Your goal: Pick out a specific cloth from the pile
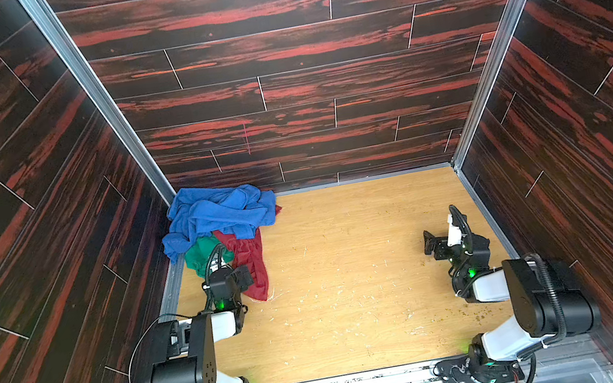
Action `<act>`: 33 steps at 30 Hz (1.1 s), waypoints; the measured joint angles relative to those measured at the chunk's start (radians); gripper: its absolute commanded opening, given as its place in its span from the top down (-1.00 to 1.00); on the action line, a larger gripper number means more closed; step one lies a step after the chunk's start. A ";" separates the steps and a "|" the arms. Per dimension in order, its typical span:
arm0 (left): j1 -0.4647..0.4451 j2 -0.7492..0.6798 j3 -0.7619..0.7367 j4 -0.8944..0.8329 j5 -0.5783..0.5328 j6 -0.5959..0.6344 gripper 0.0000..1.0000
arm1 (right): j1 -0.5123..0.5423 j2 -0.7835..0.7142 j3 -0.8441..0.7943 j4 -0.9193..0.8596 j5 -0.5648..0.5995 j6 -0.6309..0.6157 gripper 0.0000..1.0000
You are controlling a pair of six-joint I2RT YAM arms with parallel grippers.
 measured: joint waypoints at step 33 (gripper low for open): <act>-0.003 -0.331 -0.001 -0.226 -0.012 -0.039 -0.91 | 0.033 -0.271 0.027 -0.173 0.073 0.027 -0.98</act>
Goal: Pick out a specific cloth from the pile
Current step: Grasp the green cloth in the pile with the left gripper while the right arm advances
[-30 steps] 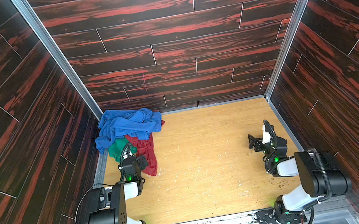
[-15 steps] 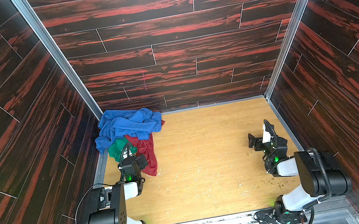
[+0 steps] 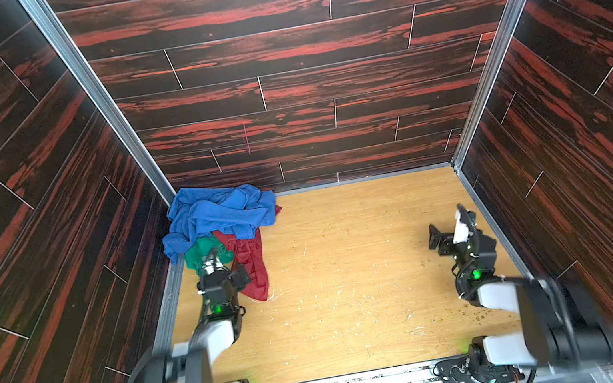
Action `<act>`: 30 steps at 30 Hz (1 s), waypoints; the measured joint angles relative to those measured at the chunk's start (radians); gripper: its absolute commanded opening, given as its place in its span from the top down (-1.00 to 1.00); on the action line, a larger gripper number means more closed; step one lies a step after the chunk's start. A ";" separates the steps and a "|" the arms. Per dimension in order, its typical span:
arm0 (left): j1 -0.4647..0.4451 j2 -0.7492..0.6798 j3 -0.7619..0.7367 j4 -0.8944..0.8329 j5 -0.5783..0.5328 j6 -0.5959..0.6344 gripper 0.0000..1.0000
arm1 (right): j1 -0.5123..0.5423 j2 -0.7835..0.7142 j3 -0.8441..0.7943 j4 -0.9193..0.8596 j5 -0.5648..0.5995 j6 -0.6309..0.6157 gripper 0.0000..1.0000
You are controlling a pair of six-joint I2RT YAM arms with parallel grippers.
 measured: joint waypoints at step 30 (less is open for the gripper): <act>0.139 0.543 1.038 -1.144 0.074 -0.323 -0.32 | 0.964 0.285 0.584 -0.490 -0.188 -0.032 -0.98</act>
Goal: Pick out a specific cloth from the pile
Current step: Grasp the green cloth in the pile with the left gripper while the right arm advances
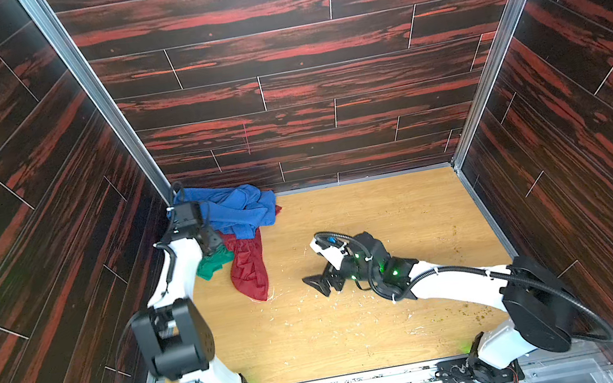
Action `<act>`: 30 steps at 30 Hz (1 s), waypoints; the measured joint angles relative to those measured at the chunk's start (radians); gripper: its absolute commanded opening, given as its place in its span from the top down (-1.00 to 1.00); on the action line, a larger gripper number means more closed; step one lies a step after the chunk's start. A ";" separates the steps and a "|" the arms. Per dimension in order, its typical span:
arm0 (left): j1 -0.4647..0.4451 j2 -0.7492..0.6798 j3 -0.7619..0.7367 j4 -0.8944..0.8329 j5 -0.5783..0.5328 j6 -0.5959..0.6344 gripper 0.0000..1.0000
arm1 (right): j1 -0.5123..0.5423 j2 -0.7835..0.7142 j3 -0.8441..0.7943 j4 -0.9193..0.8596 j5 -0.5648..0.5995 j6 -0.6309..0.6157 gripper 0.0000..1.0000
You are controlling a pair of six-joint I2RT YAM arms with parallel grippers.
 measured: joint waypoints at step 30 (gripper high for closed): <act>0.032 0.408 0.200 0.039 0.042 -0.022 0.88 | 0.002 0.134 -0.140 0.308 -0.030 0.008 -0.98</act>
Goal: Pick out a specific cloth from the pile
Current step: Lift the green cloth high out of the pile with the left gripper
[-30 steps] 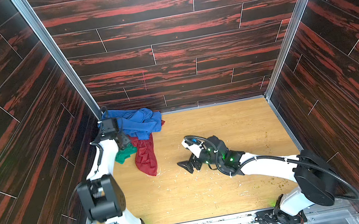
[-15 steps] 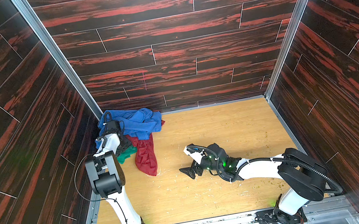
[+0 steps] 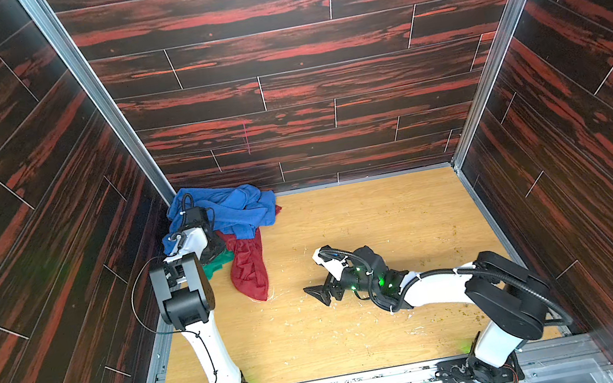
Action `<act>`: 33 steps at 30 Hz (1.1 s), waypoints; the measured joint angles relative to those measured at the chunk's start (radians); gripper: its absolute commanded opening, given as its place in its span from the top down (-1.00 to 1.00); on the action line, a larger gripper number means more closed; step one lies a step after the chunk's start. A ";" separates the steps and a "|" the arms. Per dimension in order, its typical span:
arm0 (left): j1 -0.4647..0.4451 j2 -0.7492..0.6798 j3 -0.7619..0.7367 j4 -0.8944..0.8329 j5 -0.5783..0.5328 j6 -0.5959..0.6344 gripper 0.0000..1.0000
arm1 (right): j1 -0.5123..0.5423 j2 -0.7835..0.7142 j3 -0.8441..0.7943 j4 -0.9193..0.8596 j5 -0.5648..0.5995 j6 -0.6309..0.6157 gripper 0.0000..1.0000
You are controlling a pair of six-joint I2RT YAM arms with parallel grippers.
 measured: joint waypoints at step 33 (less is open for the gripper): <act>-0.364 -0.237 1.001 0.113 0.170 0.082 1.00 | -0.181 -0.077 -0.091 -0.006 0.048 0.188 -0.98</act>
